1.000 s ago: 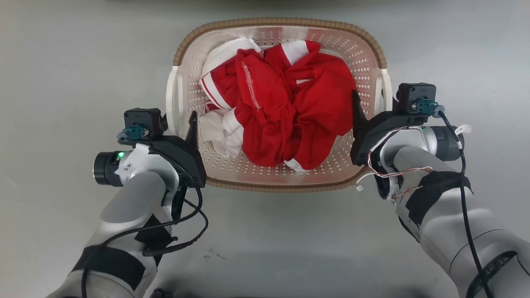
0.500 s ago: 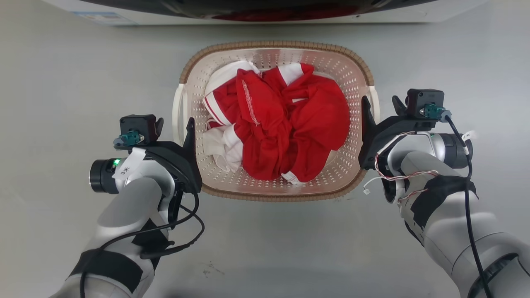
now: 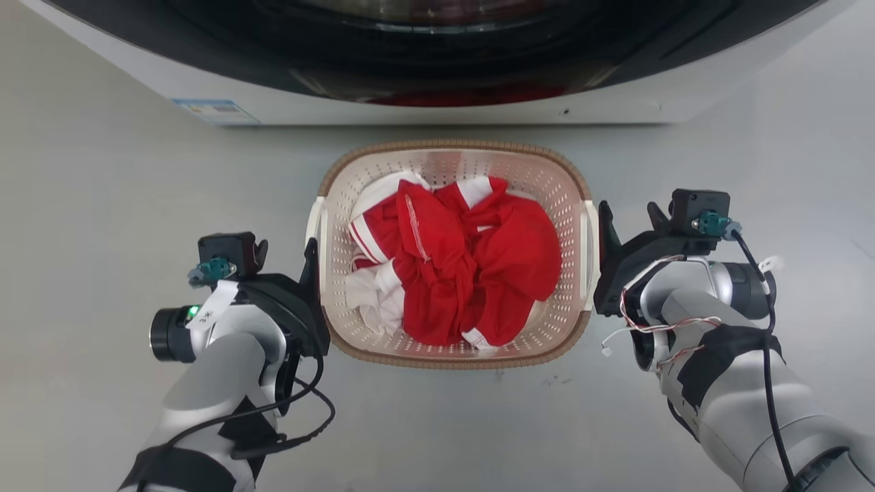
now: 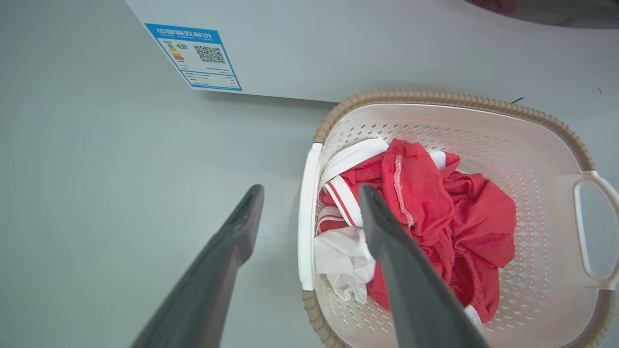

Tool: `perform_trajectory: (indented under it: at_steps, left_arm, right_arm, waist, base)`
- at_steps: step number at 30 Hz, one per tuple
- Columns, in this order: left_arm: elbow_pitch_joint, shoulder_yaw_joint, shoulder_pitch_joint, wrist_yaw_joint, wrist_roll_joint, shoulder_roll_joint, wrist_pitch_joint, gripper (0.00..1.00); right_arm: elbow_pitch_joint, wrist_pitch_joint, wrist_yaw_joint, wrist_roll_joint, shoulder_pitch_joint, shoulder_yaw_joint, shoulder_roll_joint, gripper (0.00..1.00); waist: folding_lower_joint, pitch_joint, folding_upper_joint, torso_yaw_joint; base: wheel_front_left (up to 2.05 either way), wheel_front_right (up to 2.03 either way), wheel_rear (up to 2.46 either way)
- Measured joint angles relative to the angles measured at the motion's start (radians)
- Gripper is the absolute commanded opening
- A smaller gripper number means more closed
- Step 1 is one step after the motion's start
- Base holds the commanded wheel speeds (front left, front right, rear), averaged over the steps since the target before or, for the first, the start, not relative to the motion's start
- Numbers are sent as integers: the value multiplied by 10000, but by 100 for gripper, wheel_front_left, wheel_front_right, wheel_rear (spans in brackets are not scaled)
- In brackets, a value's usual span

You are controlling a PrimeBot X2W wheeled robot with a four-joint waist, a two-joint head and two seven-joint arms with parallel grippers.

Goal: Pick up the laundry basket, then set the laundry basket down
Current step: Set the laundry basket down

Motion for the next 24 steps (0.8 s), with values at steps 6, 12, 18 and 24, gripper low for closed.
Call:
perform_trajectory:
  at_steps: [6, 12, 18, 24]
  left_arm:
    - [-217, 165, 572, -88, 2, 0, -2, 100]
    - [-629, 234, 1049, -100, 77, 13, -2, 100]
    - [-1064, 374, 1880, -69, 297, 232, -2, 100]
    - [-1739, 629, 2822, 188, 608, 497, -2, 100]
  right_arm:
    - [-253, 0, 92, -69, 487, -192, 8, 100]
    - [-464, 0, 102, -253, 1127, -418, 10, 100]
    - [-957, 0, 102, -378, 1828, -780, 17, 100]
    - [-1641, 0, 102, -610, 2630, -1225, 21, 100]
  waist:
    - [-1, -999, -1, 25]
    - [0, -1881, 0, 78]
    - [0, -2776, -1, 136]
    - [-1, -3670, -1, 159]
  base:
    - [0, 0, 0]
    - [0, 0, 0]
    - [0, 0, 0]
    - [0, 0, 0]
